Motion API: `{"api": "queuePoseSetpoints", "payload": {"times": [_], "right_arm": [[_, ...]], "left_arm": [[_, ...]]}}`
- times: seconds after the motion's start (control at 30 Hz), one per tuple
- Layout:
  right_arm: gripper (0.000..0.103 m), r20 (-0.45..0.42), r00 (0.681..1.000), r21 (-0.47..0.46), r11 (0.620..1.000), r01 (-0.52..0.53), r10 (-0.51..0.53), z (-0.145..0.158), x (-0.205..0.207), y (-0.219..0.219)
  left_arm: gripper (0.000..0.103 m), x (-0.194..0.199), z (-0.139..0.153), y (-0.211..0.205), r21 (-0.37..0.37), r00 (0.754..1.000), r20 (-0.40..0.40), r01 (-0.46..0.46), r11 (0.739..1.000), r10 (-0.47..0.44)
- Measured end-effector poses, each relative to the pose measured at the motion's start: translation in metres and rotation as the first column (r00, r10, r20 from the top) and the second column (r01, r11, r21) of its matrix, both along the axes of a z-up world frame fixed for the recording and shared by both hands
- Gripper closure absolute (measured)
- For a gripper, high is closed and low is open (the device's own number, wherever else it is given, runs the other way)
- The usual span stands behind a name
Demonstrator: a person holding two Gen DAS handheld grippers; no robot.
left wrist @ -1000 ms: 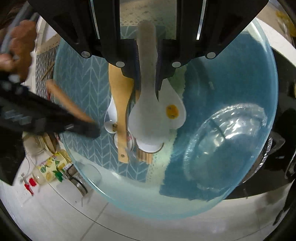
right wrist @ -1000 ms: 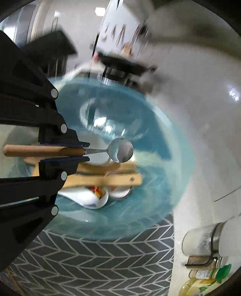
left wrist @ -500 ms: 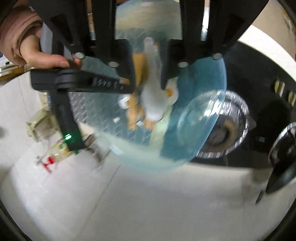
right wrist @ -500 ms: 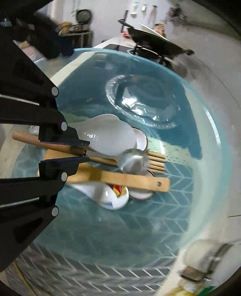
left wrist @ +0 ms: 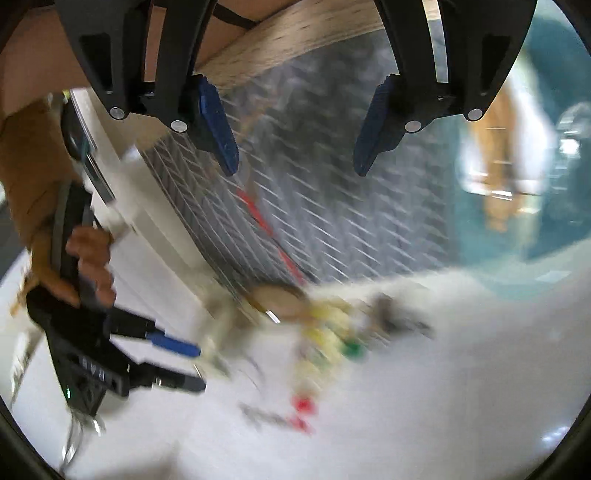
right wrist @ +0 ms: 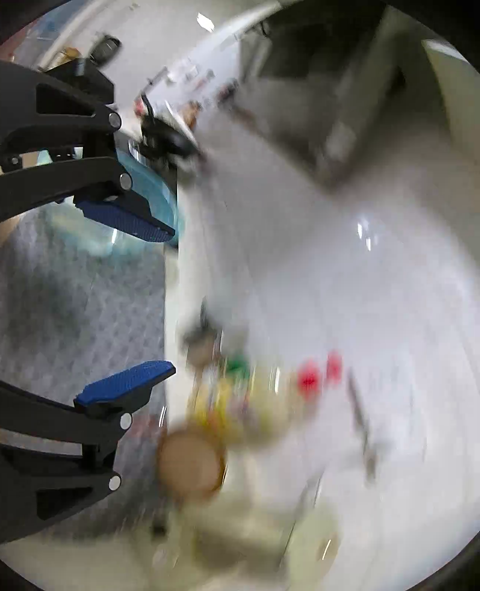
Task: Organize utensils
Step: 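Grasp a wooden chopstick with the left tool while the right tool grasps a metal spoon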
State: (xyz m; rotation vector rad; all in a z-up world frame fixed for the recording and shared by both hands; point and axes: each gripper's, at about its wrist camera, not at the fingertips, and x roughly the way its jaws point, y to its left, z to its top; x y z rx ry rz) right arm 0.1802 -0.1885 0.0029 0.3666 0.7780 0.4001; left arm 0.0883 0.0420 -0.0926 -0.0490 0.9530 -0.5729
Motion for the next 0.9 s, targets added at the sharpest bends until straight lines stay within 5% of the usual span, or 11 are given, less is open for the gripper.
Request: {"api": "queuePoseSetpoints", "payload": {"times": [0.1,0.23,0.3,0.47,0.73,0.9], "right_arm": [[0.038,-0.071,0.996,-0.063,0.997,0.042,-0.046,-0.035,-0.009,-0.037],[0.045,-0.125,0.992,-0.189,0.982,0.001,-0.026,-0.091,-0.013,-0.051],[0.068,-0.171,0.985,-0.204,0.978,-0.051,0.016,-0.114,-0.007,-0.044],[0.070,-0.196,0.969,-0.273,0.941,-0.201,0.150,-0.158,0.019,-0.017],[0.092,-0.204,0.957,-0.442,0.853,-0.279,0.207,-0.195,0.049,0.019],[0.095,-0.260,0.954,-0.279,0.934,-0.224,0.151,-0.179,0.026,-0.013]], "left_arm": [[0.038,0.022,-0.047,-0.049,0.020,0.992,-0.117,0.039,0.999,-0.036],[0.039,0.030,-0.075,-0.085,0.038,0.987,-0.151,0.067,0.997,-0.060],[0.039,0.026,-0.080,-0.097,0.066,0.984,-0.148,0.106,0.992,-0.095],[0.039,0.012,-0.084,-0.108,0.131,0.980,-0.148,0.149,0.980,-0.129],[0.039,0.015,-0.081,-0.101,0.144,0.985,-0.165,0.070,0.987,-0.046],[0.039,0.012,-0.082,-0.101,0.147,0.985,-0.167,0.078,0.986,-0.053]]}}
